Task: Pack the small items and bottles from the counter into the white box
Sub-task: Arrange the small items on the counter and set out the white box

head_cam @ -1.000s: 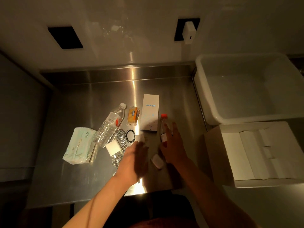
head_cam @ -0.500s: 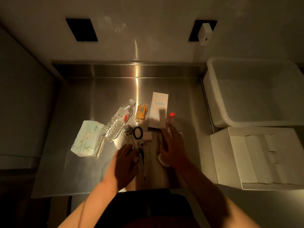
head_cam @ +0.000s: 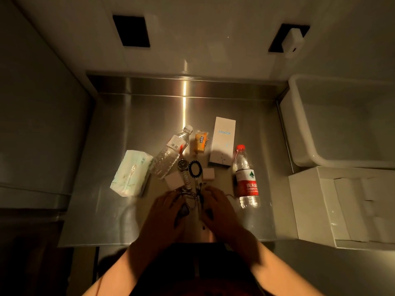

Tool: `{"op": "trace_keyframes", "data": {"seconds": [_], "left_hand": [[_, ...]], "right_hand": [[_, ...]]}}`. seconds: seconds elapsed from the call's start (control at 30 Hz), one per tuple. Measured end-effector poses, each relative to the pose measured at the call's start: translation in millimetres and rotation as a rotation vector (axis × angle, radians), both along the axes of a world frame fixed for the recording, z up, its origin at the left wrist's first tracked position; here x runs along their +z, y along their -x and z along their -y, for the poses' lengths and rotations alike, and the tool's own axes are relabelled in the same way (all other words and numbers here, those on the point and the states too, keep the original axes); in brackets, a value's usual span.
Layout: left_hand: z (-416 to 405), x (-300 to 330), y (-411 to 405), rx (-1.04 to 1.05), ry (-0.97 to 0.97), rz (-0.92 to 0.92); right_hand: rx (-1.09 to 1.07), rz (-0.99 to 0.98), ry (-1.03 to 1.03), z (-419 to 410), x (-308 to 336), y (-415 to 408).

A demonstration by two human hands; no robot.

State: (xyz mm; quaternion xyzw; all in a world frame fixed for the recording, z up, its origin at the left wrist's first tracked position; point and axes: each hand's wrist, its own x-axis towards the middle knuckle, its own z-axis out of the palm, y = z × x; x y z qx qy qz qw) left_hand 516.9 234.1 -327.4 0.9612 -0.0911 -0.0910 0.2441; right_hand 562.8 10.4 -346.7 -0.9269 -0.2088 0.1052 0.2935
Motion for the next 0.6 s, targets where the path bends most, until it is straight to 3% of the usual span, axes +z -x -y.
{"op": "trace_keyframes", "data": {"seconds": [0.6], "left_hand": [[-11.7, -11.4, 10.5, -0.019, -0.093, -0.164]], "right_hand": [[-0.224, -0.031, 0.250, -46.7, -12.2, 17.3]]}}
